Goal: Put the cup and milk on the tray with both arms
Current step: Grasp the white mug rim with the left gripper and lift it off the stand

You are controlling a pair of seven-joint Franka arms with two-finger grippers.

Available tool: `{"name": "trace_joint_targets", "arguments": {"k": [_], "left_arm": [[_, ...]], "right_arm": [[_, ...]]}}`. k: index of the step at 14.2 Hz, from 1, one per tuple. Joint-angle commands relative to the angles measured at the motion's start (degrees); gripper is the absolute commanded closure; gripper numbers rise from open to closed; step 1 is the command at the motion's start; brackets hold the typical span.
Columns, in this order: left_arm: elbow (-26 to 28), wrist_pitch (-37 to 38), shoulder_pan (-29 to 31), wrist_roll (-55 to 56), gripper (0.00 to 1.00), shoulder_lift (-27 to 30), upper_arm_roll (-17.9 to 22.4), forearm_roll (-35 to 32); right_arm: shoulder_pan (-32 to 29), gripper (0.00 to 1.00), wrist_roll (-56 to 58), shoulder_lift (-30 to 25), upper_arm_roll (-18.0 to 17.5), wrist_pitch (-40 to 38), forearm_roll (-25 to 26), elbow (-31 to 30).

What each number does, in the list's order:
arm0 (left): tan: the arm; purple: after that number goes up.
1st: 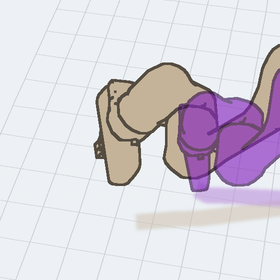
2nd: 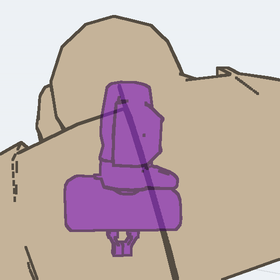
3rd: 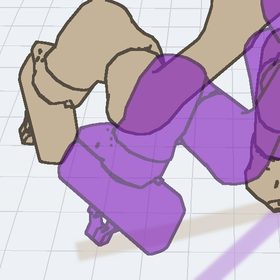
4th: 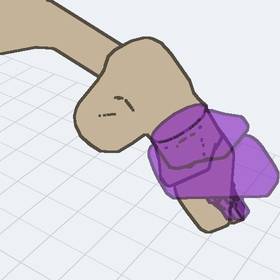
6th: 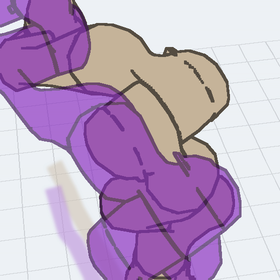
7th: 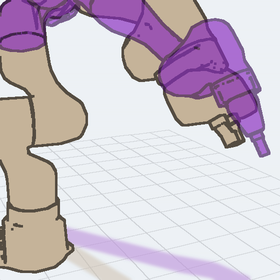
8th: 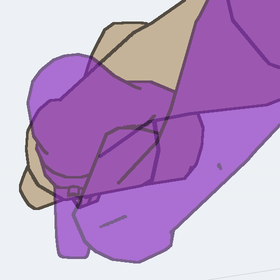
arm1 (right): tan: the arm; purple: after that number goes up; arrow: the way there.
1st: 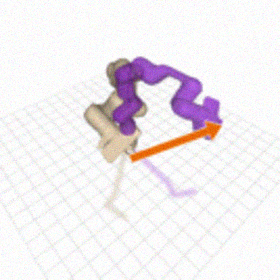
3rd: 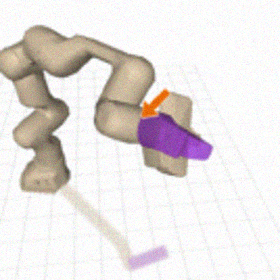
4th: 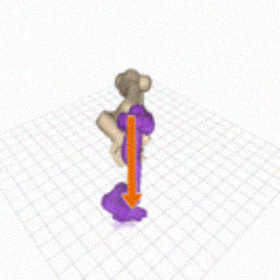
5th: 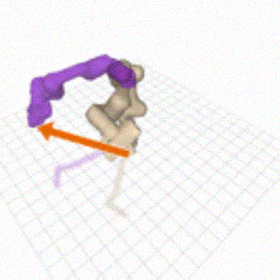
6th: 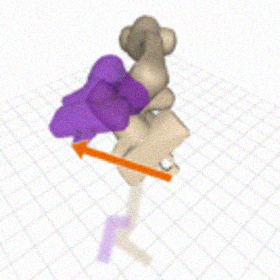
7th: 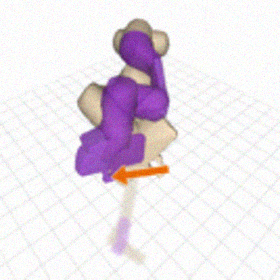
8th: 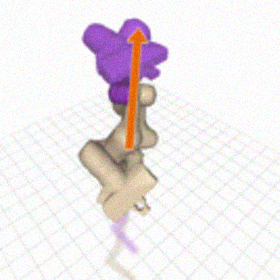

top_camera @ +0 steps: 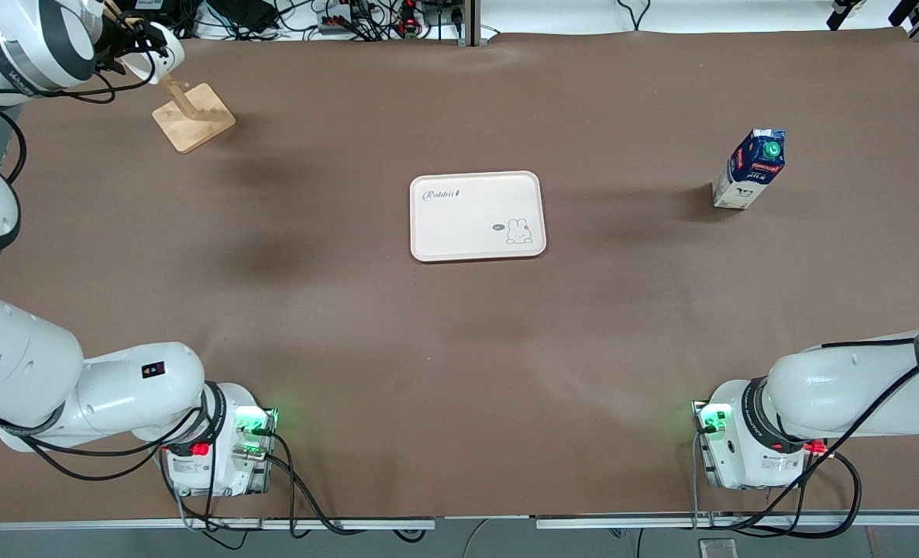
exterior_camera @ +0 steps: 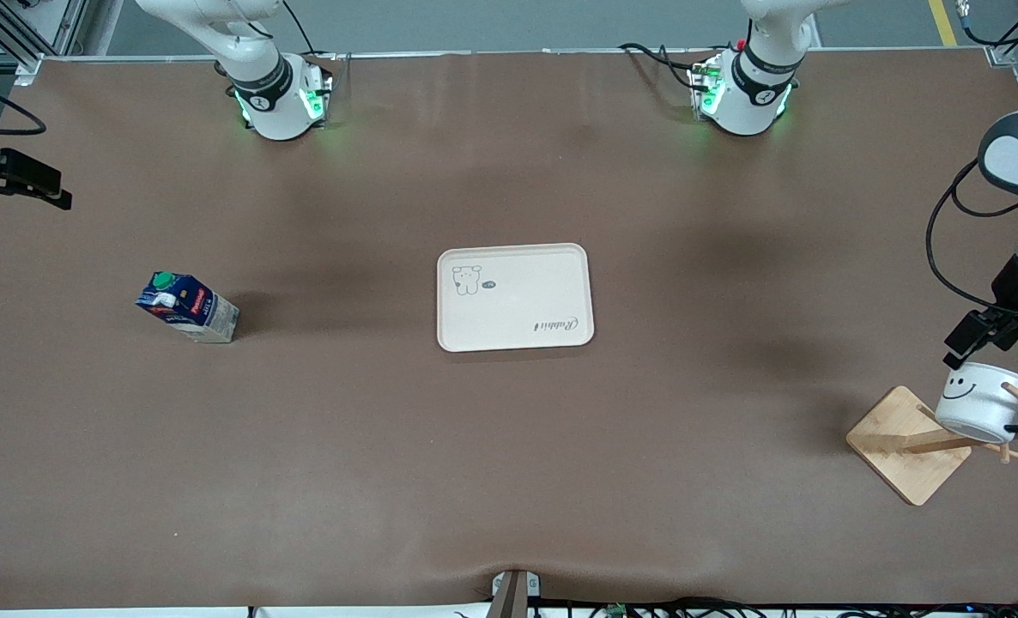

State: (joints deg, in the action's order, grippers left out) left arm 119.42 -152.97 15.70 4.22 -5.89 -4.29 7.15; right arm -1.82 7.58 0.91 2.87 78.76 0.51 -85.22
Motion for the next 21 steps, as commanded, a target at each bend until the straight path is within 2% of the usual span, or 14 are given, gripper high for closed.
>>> {"name": "trace_joint_targets", "arguments": {"k": [1, 5, 7, 9, 10, 14, 18, 19, 21], "left_arm": [[-0.1, -4.0, 0.3, -1.9, 0.00, -1.8, -0.5, 1.9], [-0.5, -9.1, -0.1, -1.9, 0.00, -4.5, -0.7, 2.0], [-0.9, -10.7, -0.1, -1.9, 0.07, -5.5, -1.4, 2.3], [-1.6, -11.2, -0.1, -1.9, 0.18, -5.9, -1.6, 2.3], [-1.7, -11.2, -0.2, -1.9, 0.28, -6.2, -1.6, 2.3], [-1.9, -11.2, -0.3, -2.0, 0.78, -6.3, -2.4, 2.3], [-2.2, -11.1, -0.3, -2.5, 1.00, -5.9, -4.2, 2.0], [-2.3, -11.0, -0.3, -2.6, 1.00, -5.8, -4.4, 1.8], [-2.3, -10.9, -0.3, -3.3, 1.00, -5.5, -5.4, 1.7]], "right_arm": [[-0.7, 0.00, 0.1, 0.3, -0.4, -0.2, 0.1, 0.9], [-0.9, 0.00, 0.1, 0.3, -0.3, -0.5, 0.1, 0.9], [-0.9, 0.00, 0.1, 0.3, -0.4, -0.5, 0.1, 0.9], [-1.0, 0.00, 0.1, 0.4, -0.4, -0.4, 0.0, 0.9], [-0.9, 0.00, 0.1, 0.4, -0.4, -0.4, 0.0, 0.9], [-0.9, 0.00, 0.1, 0.3, -0.3, -0.3, 0.1, 0.9], [-1.1, 0.00, 0.1, 0.8, -0.2, -0.1, 0.1, 0.8], [-1.0, 0.00, 0.1, 3.1, -0.2, -0.3, 0.5, 0.9], [-1.0, 0.00, 0.0, 4.0, -0.2, -0.7, 0.9, 1.4]]}}
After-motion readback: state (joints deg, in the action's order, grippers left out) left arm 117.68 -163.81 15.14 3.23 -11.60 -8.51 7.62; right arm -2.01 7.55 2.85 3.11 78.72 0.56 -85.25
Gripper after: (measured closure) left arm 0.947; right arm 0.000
